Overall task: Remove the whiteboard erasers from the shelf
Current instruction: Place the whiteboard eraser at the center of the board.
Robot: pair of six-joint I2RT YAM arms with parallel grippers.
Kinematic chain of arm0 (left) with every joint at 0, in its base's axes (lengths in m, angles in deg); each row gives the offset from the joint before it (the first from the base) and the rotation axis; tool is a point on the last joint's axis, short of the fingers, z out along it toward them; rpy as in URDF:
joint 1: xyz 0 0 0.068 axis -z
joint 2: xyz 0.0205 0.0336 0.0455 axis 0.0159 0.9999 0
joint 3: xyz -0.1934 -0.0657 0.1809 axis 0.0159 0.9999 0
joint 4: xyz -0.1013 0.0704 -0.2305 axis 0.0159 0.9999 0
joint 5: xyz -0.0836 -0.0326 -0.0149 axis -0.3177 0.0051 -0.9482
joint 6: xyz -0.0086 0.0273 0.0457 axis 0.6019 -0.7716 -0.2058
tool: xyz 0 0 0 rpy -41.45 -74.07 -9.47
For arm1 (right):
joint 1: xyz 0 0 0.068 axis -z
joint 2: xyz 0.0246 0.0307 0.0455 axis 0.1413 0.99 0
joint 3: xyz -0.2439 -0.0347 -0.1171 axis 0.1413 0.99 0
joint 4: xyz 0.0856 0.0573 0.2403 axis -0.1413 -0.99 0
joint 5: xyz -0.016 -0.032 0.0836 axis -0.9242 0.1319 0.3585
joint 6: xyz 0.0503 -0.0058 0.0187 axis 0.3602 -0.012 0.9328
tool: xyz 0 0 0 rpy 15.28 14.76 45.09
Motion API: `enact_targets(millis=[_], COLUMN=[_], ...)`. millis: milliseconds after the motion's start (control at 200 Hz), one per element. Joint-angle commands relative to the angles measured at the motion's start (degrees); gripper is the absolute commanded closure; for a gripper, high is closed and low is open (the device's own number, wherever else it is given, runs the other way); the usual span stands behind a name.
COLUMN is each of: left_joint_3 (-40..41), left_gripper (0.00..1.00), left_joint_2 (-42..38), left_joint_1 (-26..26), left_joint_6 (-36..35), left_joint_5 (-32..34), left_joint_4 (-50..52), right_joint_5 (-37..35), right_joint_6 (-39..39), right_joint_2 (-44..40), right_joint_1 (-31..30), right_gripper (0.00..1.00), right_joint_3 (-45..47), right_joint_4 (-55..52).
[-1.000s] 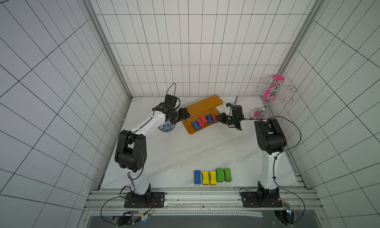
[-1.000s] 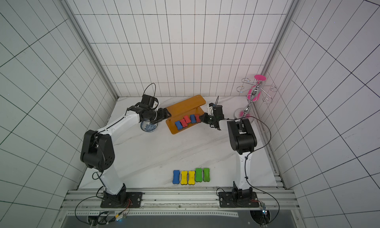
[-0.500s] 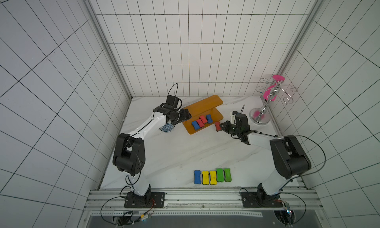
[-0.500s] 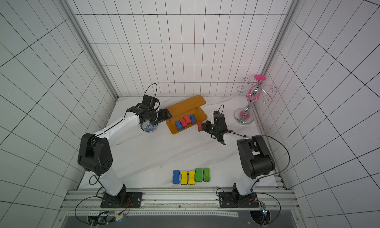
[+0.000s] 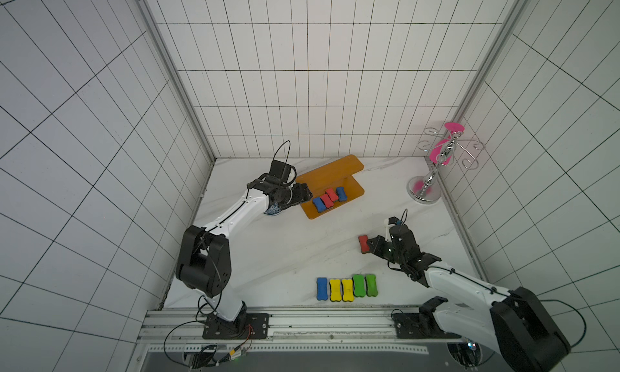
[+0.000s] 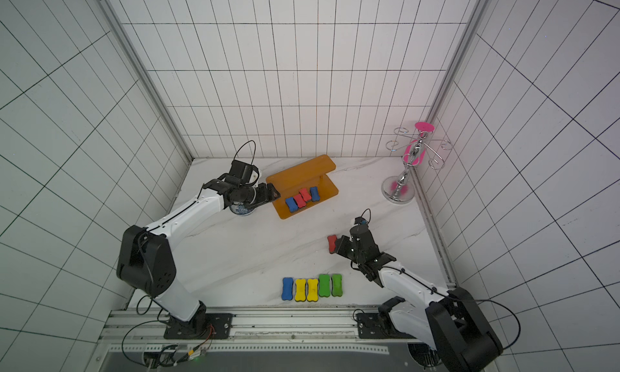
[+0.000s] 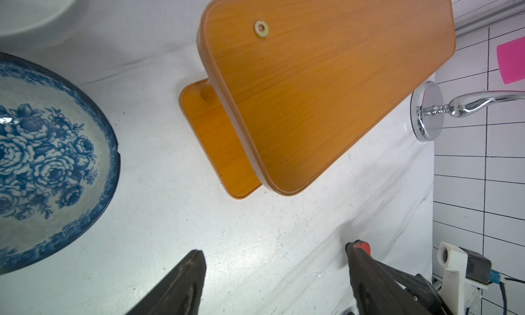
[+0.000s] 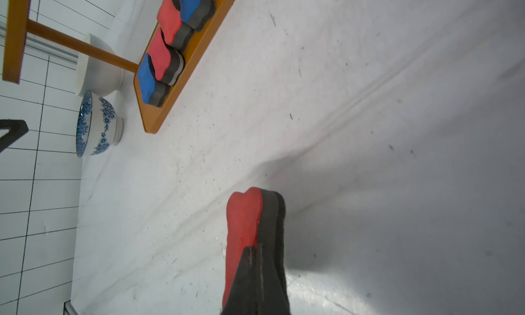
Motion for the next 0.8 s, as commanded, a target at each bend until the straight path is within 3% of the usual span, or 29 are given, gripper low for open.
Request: enact_targets(millis=[0, 795], left_joint_3=[0.32, 0.22], left_gripper=[0.17, 0.17], left_joint_2=[-1.16, -0.13], left_joint_1=[0.21, 0.33], left_joint_6=[-0.5, -0.02], left_joint_5=[-0.09, 0.07], left_joint_4=[-0.86, -1.73], right_joint_5=[-3.22, -2.79], right_joint_6=[1.55, -1.67], right_joint_2=[-2.92, -15.39], right_joint_1=[-1.88, -4.54], right_gripper=[1.0, 1.0], right_joint_3=[2.94, 8.57], right_joint_4=[-3.54, -14.56])
